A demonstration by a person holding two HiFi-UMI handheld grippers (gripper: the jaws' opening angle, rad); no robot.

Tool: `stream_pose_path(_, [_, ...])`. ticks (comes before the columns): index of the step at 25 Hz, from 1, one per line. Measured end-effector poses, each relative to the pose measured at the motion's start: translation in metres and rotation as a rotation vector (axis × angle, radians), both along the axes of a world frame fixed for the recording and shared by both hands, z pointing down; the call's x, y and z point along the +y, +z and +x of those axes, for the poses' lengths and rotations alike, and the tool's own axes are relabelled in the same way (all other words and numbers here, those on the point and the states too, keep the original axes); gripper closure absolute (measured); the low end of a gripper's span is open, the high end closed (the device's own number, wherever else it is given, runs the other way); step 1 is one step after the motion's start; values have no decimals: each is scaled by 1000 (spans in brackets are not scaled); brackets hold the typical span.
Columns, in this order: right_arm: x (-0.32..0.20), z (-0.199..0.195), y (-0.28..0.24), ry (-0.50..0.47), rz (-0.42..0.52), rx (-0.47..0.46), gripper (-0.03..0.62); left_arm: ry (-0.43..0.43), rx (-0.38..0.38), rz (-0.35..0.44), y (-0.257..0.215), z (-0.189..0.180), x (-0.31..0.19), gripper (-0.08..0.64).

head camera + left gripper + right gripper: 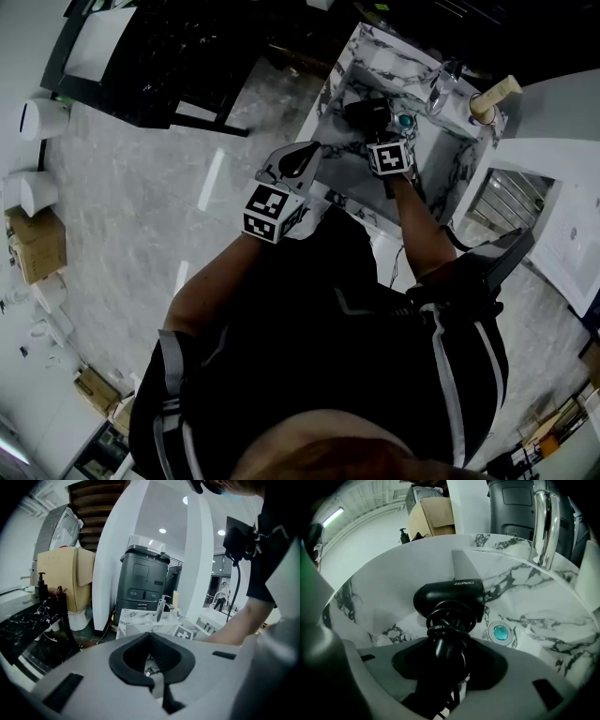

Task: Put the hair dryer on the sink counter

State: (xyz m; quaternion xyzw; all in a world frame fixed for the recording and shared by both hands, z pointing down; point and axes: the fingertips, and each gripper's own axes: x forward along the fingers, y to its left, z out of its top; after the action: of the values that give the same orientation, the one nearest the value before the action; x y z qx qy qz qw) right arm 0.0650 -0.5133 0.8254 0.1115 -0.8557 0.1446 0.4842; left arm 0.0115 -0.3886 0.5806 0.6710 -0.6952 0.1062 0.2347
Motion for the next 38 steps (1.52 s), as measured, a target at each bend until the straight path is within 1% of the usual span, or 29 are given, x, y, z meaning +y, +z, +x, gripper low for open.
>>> stream_pose_path(5, [0, 8, 9, 27, -11, 48, 364, 4, 6, -6, 4, 5, 3, 558])
stream_pose_path(10, [2, 7, 16, 46, -37, 51, 364, -3, 2, -11, 3, 6, 6, 558])
stream_pose_path(14, [4, 10, 23, 55, -42, 79, 362, 0, -4, -13, 0, 10, 5, 558])
stream_pose_path(16, [4, 10, 25, 47, -31, 81, 362, 15, -7, -5, -3, 15, 3, 558])
stream_pose_path(19, [7, 7, 29, 24, -37, 82, 362, 27, -11, -7, -3, 19, 4, 558])
stream_pose_path(22, [5, 15, 30, 24, -22, 125, 360, 34, -13, -12, -3, 23, 6, 558])
stream_pose_path(25, [7, 8, 29, 7, -24, 96, 359, 40, -17, -9, -5, 25, 9, 558])
stream_pose_path(28, [12, 4, 30, -25, -39, 88, 359, 44, -26, -5, -8, 25, 12, 558])
stream_pose_path(30, [15, 5, 32, -39, -56, 104, 323, 43, -28, -1, -9, 24, 13, 558])
stream_pose_path(31, [15, 7, 32, -40, -61, 116, 319, 44, -27, 4, -11, 25, 13, 558])
stream_pose_path(34, [16, 15, 20, -26, -46, 120, 318, 64, -28, 17, -18, 30, 14, 558])
stream_pose_path(38, [8, 26, -21, 44, 10, 107, 316, 102, -23, 25, -29, 34, 16, 558])
